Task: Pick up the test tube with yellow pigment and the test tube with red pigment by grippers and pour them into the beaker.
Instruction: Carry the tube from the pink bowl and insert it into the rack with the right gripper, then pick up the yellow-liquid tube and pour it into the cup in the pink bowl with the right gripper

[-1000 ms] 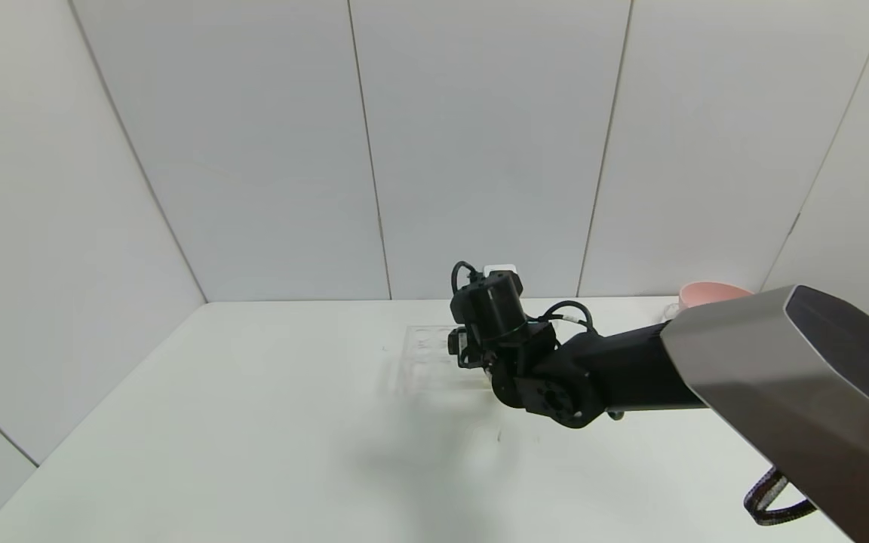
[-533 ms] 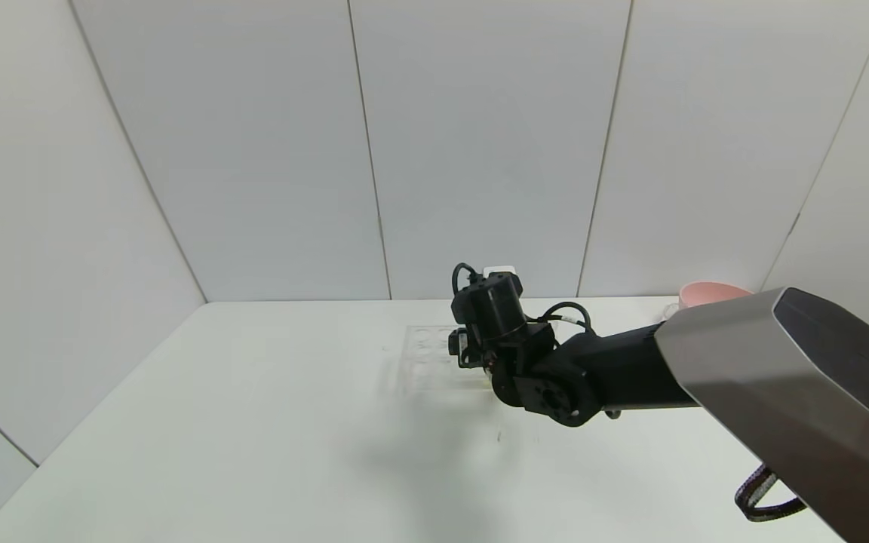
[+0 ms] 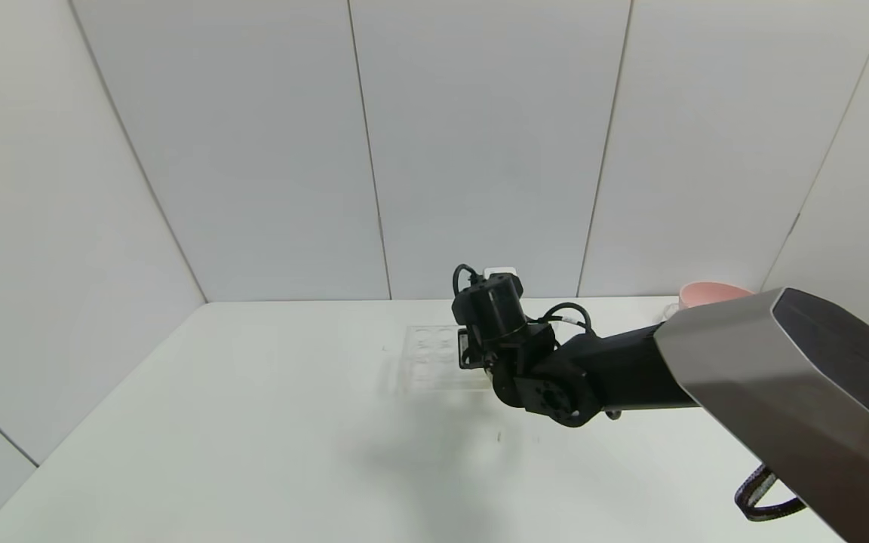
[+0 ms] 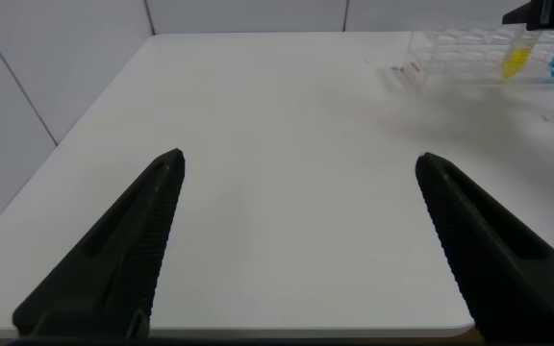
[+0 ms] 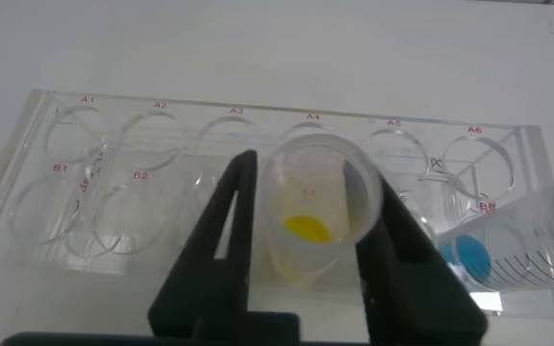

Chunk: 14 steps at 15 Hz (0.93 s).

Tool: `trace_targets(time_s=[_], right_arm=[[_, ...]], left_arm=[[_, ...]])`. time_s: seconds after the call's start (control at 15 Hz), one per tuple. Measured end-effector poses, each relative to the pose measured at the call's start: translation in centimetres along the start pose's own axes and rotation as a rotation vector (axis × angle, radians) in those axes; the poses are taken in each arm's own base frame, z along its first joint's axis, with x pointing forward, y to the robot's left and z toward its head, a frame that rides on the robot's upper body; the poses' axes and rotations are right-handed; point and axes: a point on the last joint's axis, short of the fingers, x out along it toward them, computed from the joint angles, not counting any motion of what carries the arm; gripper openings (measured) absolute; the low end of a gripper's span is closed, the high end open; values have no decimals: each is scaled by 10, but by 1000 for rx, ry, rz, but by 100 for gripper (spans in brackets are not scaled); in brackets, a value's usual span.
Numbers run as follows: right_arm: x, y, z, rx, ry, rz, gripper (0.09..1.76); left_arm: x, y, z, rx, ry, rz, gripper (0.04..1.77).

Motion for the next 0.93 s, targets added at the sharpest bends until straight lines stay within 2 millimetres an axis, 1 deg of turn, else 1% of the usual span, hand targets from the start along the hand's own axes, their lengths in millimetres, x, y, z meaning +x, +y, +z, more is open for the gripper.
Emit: trace_targets(time_s=[0.07, 0.6, 0.73, 0.93], right_arm=[[0, 0, 0, 0, 1, -1, 53], [-3, 0, 4, 2, -8, 4, 53], [-8, 0, 11, 8, -21, 10, 53], [-22, 0, 26, -6, -47, 24, 53]], left_arm=[[0, 0, 0, 0, 0, 0, 172], [0, 0, 0, 0, 0, 0, 172], [0, 0, 0, 0, 0, 0, 172], [0, 0, 0, 0, 0, 0, 172]])
